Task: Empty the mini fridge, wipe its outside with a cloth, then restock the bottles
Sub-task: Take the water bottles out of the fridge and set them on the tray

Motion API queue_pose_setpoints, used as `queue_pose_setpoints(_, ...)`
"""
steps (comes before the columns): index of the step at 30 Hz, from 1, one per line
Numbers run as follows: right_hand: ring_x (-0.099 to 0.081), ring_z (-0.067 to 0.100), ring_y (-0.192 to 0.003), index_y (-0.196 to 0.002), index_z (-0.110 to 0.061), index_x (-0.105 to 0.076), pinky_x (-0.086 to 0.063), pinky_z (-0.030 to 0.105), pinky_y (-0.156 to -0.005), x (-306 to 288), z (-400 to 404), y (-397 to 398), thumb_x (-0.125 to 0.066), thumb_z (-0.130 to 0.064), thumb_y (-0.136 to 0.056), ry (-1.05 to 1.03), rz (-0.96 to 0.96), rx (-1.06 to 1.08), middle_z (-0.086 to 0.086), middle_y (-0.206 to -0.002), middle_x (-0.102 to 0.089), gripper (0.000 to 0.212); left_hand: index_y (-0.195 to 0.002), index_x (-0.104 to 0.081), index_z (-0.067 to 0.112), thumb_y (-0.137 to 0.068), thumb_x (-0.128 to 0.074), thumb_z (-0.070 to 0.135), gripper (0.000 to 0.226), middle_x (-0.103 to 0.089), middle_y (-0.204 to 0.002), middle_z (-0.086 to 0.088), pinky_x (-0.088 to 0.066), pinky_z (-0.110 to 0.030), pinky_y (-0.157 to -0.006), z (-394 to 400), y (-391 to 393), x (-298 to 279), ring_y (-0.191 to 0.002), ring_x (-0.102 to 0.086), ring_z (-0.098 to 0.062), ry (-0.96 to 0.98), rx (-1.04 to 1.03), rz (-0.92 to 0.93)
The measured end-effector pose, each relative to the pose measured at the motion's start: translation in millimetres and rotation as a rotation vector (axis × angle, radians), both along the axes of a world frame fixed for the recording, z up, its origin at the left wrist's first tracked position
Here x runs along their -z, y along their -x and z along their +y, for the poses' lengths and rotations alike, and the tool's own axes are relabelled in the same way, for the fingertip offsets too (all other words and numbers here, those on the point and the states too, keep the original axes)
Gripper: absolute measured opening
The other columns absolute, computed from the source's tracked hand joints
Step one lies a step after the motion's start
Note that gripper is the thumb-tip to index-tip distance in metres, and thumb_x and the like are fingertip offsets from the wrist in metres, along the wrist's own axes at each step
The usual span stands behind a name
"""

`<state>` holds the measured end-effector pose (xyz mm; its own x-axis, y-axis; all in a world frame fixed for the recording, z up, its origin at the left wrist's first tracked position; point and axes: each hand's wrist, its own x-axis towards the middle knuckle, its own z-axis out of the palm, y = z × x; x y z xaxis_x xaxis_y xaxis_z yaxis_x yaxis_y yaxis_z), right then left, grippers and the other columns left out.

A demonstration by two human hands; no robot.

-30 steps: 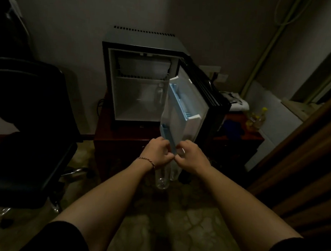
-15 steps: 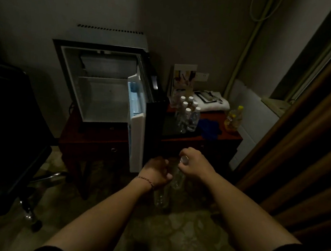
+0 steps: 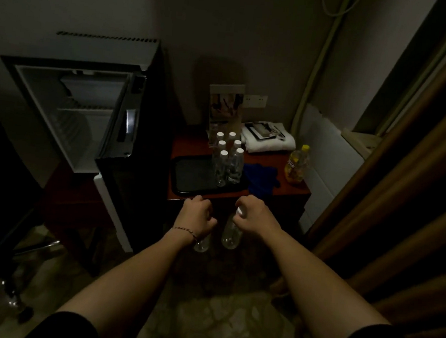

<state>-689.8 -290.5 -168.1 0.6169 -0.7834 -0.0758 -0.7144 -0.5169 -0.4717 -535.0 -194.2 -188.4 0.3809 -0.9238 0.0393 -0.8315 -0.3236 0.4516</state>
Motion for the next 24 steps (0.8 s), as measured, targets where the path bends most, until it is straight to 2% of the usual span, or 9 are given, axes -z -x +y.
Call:
queue_pose_setpoints(5,-0.057,0.016,-0.098,-0.112,-0.020,-0.061,-0.054,0.039,-0.088,-0.3,-57.3,-29.5,-0.067,-0.026,-0.086,0.000,-0.016,-0.024,-0.002,-0.109,-0.054,0.027,-0.092,-0.057,0.020,-0.086,-0.066,0.031,0.016,-0.050,-0.106,0.001,-0.045,-0.031,-0.086,-63.8,-23.3,6.6,-0.106,-0.048,-0.022,-0.007,-0.009,0.008)
queue_pose_setpoints(10,-0.060,0.016,-0.091,-0.100,-0.019,-0.063,-0.056,0.038,-0.083,-6.0,-123.7,-77.1,-0.068,-0.023,-0.084,-0.012,-0.040,-0.077,-0.002,-0.101,-0.056,0.017,-0.089,-0.049,0.024,-0.087,-0.065,0.031,0.017,-0.043,-0.101,0.003,-0.043,-0.032,-0.086,-132.5,-62.7,1.5,-0.109,-0.044,-0.024,-0.007,-0.058,0.073)
queue_pose_setpoints(13,-0.062,0.019,-0.091,-0.095,-0.019,-0.062,-0.055,0.036,-0.081,-8.1,-158.5,-107.3,-0.068,-0.022,-0.083,-0.011,-0.040,-0.116,0.001,-0.099,-0.059,0.014,-0.098,-0.056,0.018,-0.087,-0.063,0.030,0.018,-0.048,-0.108,-0.003,-0.043,-0.035,-0.090,-163.6,-88.6,-1.2,-0.112,-0.044,-0.028,-0.035,-0.126,0.039)
queue_pose_setpoints(17,-0.058,0.021,-0.092,-0.105,-0.012,-0.064,-0.051,0.035,-0.081,-7.3,-195.0,-146.8,-0.067,-0.022,-0.084,0.000,-0.056,-0.171,0.003,-0.099,-0.057,0.023,-0.108,-0.061,0.014,-0.089,-0.063,0.026,0.023,-0.051,-0.118,-0.006,-0.043,-0.039,-0.099,-196.8,-122.0,-7.7,-0.115,-0.043,-0.029,-0.029,-0.213,0.011)
queue_pose_setpoints(20,-0.059,0.024,-0.095,-0.110,-0.011,-0.063,-0.053,0.041,-0.085,-5.7,-221.7,-175.1,-0.065,-0.023,-0.086,-0.005,-0.052,-0.237,0.007,-0.103,-0.059,0.027,-0.107,-0.061,0.015,-0.088,-0.064,0.025,0.021,-0.052,-0.113,-0.005,-0.044,-0.037,-0.095,-218.6,-146.2,-6.3,-0.111,-0.045,-0.029,-0.033,-0.272,0.001)
queue_pose_setpoints(24,-0.058,0.029,-0.101,-0.114,-0.008,-0.062,-0.051,0.042,-0.089,-1.7,-262.4,-215.0,-0.063,-0.024,-0.087,0.012,-0.037,-0.324,0.012,-0.110,-0.059,0.032,-0.106,-0.062,0.014,-0.086,-0.064,0.025,0.022,-0.054,-0.112,-0.005,-0.044,-0.037,-0.093,-245.8,-174.5,0.0,-0.109,-0.047,-0.030,-0.055,-0.286,-0.029)
